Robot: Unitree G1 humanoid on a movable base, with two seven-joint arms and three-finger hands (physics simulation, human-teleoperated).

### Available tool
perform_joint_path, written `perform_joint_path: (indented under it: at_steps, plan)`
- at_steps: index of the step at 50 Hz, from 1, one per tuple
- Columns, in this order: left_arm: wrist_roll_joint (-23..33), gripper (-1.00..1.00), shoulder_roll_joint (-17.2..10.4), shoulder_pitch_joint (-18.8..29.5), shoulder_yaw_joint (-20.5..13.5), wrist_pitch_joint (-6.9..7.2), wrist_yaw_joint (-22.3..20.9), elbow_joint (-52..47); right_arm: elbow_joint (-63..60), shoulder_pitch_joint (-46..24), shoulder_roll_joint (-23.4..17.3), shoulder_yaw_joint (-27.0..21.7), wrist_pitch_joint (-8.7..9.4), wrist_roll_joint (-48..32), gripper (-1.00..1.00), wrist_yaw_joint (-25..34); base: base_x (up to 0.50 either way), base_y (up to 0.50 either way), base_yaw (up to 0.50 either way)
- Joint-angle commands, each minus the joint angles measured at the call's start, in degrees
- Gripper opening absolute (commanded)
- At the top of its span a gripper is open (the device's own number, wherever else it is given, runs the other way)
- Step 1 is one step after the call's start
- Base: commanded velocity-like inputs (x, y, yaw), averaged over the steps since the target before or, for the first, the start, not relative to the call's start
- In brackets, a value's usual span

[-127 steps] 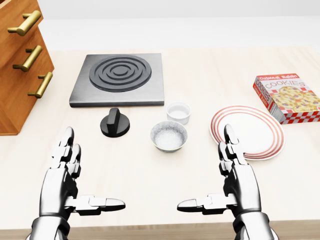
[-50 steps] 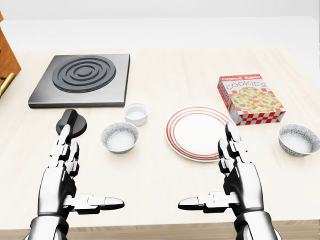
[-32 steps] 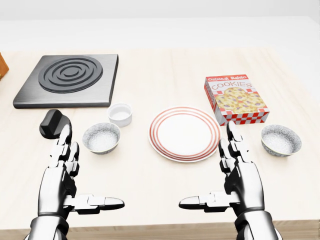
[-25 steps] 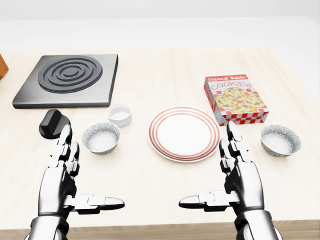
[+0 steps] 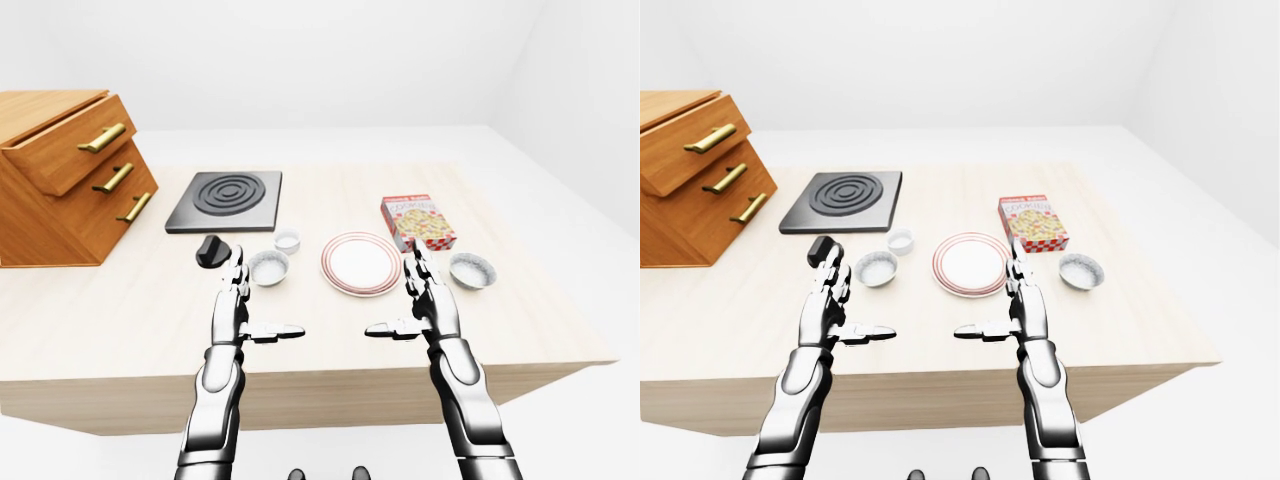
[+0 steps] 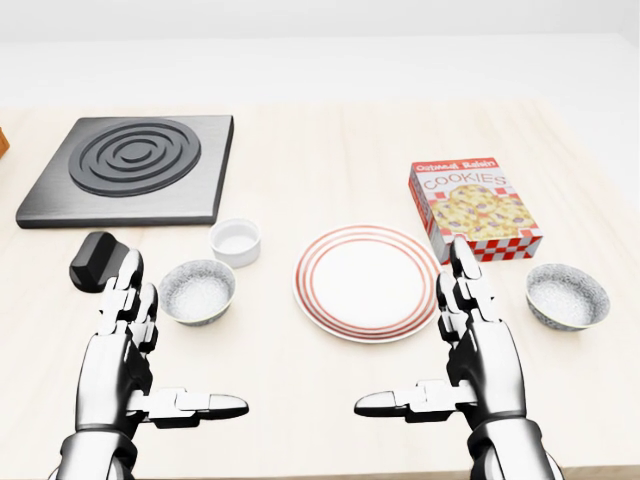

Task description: Pick the akita bowl next to the plate and place it on the plate.

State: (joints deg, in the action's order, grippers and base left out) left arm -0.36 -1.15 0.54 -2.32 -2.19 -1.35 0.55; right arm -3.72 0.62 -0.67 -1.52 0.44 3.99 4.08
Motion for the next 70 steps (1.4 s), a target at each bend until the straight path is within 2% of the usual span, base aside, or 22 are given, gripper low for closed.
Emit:
perform_joint_path:
  at_steps: [1, 4, 6, 8, 10, 13, 18, 21, 22, 32, 35, 36, 38, 45, 47, 53, 55, 58, 59, 64, 69, 70]
  plan:
    - [0.02, 1.0, -0.04, 0.2, -0.06, -0.32, 0.05, 0.48, -0.24, 0.02, 0.06, 0.01, -0.1, 0.14, 1.0, 0.21, 0.23, -0.05, 0.0]
    - [-0.01, 1.0, -0.05, 0.29, -0.13, -0.68, 0.06, 0.94, -0.45, 0.13, 0.05, 0.05, 0.03, 0.23, 1.0, 0.3, 0.23, -0.05, 0.0]
    - [0.02, 1.0, -0.02, 0.16, -0.03, 0.12, 0.14, 0.01, -0.53, 0.16, 0.05, 0.12, 0.02, 0.2, 1.0, 0.37, 0.23, -0.05, 0.0]
    - [0.03, 1.0, -0.03, 0.21, -0.07, -0.37, 0.12, 0.57, -0.3, 0.12, 0.03, 0.11, -0.21, 0.15, 1.0, 0.41, 0.23, -0.05, 0.0]
    - [0.03, 1.0, -0.02, 0.09, -0.03, -0.01, 0.14, 0.1, -0.4, 0.16, 0.01, 0.08, -0.08, 0.21, 1.0, 0.45, 0.23, -0.05, 0.0]
    - [0.03, 1.0, -0.03, 0.24, -0.08, -0.57, 0.12, 0.8, -0.53, 0.22, 0.02, 0.14, -0.07, 0.03, 1.0, 0.38, 0.23, -0.05, 0.0]
    - [0.04, 1.0, 0.0, -0.03, -0.01, -0.02, 0.13, -0.04, -0.26, 0.32, 0.06, 0.09, -0.53, -0.02, 1.0, 0.3, 0.23, -0.05, 0.0]
    - [0.04, 1.0, -0.01, 0.08, -0.02, 0.09, 0.15, -0.05, -0.51, 0.27, 0.07, 0.08, -0.2, -0.05, 1.0, 0.18, 0.23, -0.05, 0.0]
    - [-0.24, 1.0, 0.03, 0.3, -0.3, -0.44, 0.3, 0.64, -18.64, 2.62, -1.79, -2.58, 4.56, -1.38, 1.0, -3.12, 0.0, 0.0, 0.0]
    - [-0.28, 1.0, -0.08, 0.07, -0.29, -0.09, 0.46, -0.04, -28.39, 4.86, -2.57, -8.22, 4.56, -6.05, 1.0, 0.16, 0.0, 0.0, 0.0]
    - [-0.29, 1.0, -0.09, 0.28, -0.37, -0.74, 0.44, 0.81, -30.51, 5.31, -2.39, -10.1, 4.56, -7.25, 1.0, 1.9, 0.0, 0.0, 0.0]
    - [-0.28, 1.0, -0.06, 0.08, -0.28, -0.1, 0.48, -0.02, -31.26, 5.49, -2.33, -10.71, 4.56, -7.53, 1.0, 2.41, 0.0, 0.0, 0.0]
    - [-0.3, 1.0, -0.1, 0.35, -0.39, -0.93, 0.44, 1.08, -31.84, 5.77, -2.13, -11.65, 4.56, -7.27, 1.0, 3.23, 0.0, 0.0, 0.0]
    - [-0.24, 1.0, -0.02, -0.08, -0.26, -0.07, 0.61, -0.17, -34.47, 5.32, -2.25, -14.44, 4.56, -7.78, 1.0, 5.36, 0.0, 0.0, 0.0]
    - [-0.25, 1.0, -0.04, 0.13, -0.32, -0.49, 0.63, 0.45, -35.76, 5.4, -2.61, -15.47, 4.56, -8.16, 1.0, 6.31, 0.0, 0.0, 0.0]
    - [-0.26, 1.0, -0.05, 0.22, -0.32, -0.7, 0.67, 0.73, -40.39, 6.02, -4.1, -21.06, 4.56, -10.02, 1.0, 11.13, 0.0, 0.0, 0.0]
    - [-0.23, 1.0, -0.04, 0.2, -0.26, -0.19, 0.72, 0.17, -41.86, 5.81, -5.16, -24.48, 4.56, -11.27, 1.0, 13.66, 0.0, 0.0, 0.0]
    - [-0.18, 1.0, -0.02, 0.18, -0.22, -0.2, 0.75, 0.14, -42.24, 5.35, -5.06, -26.08, 4.56, -11.79, 1.0, 15.24, 0.0, 0.0, 0.0]
    - [-0.14, 1.0, -0.05, 0.1, -0.24, -0.12, 0.77, -0.06, -43.01, 5.63, -7.84, -29.54, 4.56, -13.75, 1.0, 17.57, 0.0, 0.0, 0.0]
    - [0.0, 1.0, -0.09, 0.6, -0.4, -0.83, 1.02, 1.06, -39.7, 6.68, -8.11, -33.35, 4.56, -21.82, 1.0, 21.4, 0.0, 0.0, 0.0]
    - [-0.01, 1.0, -0.08, 0.31, -0.29, -0.41, 0.94, 0.25, -40.95, 6.09, -9.33, -37.15, 4.56, -27.75, 1.0, 25.96, 0.0, 0.0, 0.0]
    - [-0.06, 1.0, -0.13, 0.51, -0.38, -1.08, 0.86, 1.11, -41.54, 5.72, -9.57, -37.89, 4.56, -28.38, 1.0, 26.78, 0.0, 0.0, 0.0]
